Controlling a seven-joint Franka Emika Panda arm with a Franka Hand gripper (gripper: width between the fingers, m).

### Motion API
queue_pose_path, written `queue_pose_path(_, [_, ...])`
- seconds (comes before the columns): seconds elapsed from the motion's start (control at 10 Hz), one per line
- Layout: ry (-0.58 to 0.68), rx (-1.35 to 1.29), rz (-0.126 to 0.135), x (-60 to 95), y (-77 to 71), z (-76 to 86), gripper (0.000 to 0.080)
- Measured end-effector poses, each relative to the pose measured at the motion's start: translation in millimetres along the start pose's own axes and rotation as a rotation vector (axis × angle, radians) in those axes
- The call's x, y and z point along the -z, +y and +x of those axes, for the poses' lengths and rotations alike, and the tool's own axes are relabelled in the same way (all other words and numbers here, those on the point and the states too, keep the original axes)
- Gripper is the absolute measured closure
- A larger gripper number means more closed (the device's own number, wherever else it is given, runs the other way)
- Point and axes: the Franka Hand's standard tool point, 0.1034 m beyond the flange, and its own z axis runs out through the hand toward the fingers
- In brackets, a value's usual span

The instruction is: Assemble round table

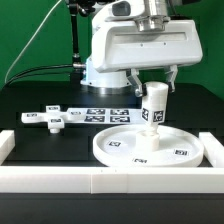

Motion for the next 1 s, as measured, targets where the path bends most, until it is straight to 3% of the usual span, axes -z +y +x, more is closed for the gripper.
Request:
queue_pose_path(0.4, [0.002, -0.008, -0.005, -0.8, 5.3, -1.0, 0.039])
queue_pose_path(1.0, [-0.016, -0.034, -0.011, -10.7, 14.0, -19.3, 0.039])
